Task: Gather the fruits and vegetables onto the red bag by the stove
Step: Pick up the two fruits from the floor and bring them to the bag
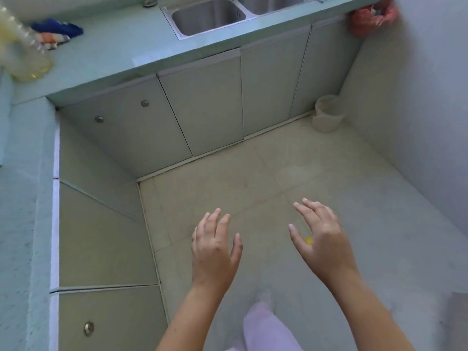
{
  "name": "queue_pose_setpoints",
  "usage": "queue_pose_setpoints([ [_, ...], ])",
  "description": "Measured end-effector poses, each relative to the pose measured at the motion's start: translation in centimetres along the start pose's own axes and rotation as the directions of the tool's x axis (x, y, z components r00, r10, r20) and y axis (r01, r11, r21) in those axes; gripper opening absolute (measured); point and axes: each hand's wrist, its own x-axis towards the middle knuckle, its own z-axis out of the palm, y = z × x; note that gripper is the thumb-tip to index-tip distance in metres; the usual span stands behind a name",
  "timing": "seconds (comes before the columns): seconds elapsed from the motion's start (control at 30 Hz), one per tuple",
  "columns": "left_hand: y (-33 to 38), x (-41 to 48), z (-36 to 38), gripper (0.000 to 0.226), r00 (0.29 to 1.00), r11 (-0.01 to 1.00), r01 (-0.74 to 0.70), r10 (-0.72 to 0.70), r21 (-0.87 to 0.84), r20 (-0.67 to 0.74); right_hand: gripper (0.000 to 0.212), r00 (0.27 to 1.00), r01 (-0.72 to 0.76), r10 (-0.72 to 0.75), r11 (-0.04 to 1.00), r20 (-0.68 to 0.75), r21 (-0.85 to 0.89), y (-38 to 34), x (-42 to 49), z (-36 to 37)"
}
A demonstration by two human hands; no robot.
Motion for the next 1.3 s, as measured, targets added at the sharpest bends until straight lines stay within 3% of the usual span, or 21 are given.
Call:
queue_pose_setpoints([
  [0.33, -1.5, 6.8, 9.6, 0.04, 0.992, 0.996, -0.085, 0.088, -0.03, 0.091, 0.049, 0.993, -0.106, 0.107, 0.994, 0.048, -0.012, 8.1, 5.0, 6.6],
  [0.6, -5.4, 11.9, 25.6, 0.043, 0.938, 0.976, -0.198, 0.215, -0.091, 0.271, 0.05, 0.963, -0.267, 0.269, 0.962, 0.029, -0.06, 18.8, 7.0, 19.3],
  [0.83, -8.0, 13.5, 42.4, 0.044, 0.804, 0.912, -0.359, 0.41, -0.198, 0.431, 0.05, 0.904, -0.426, 0.423, 0.901, -0.058, -0.079, 29.7, 5.4, 31.9],
  [1.0, -10.1, 14.6, 52.4, 0.042, 0.73, 0.832, -0.47, 0.554, -0.296, 0.4, 0.043, 0.844, -0.537, 0.529, 0.837, -0.092, -0.107, 38.1, 2.5, 39.3],
  [1.2, -11.7, 14.3, 62.1, 0.038, 0.543, 0.668, -0.66, 0.741, -0.344, 0.395, 0.042, 0.803, -0.595, 0.582, 0.796, -0.133, -0.112, 47.2, -0.6, 46.9],
  [1.3, -12.7, 14.4, 65.1, 0.039, 0.485, 0.616, -0.717, 0.777, -0.327, 0.401, 0.044, 0.776, -0.629, 0.616, 0.769, -0.134, -0.111, 50.9, -2.1, 49.9],
])
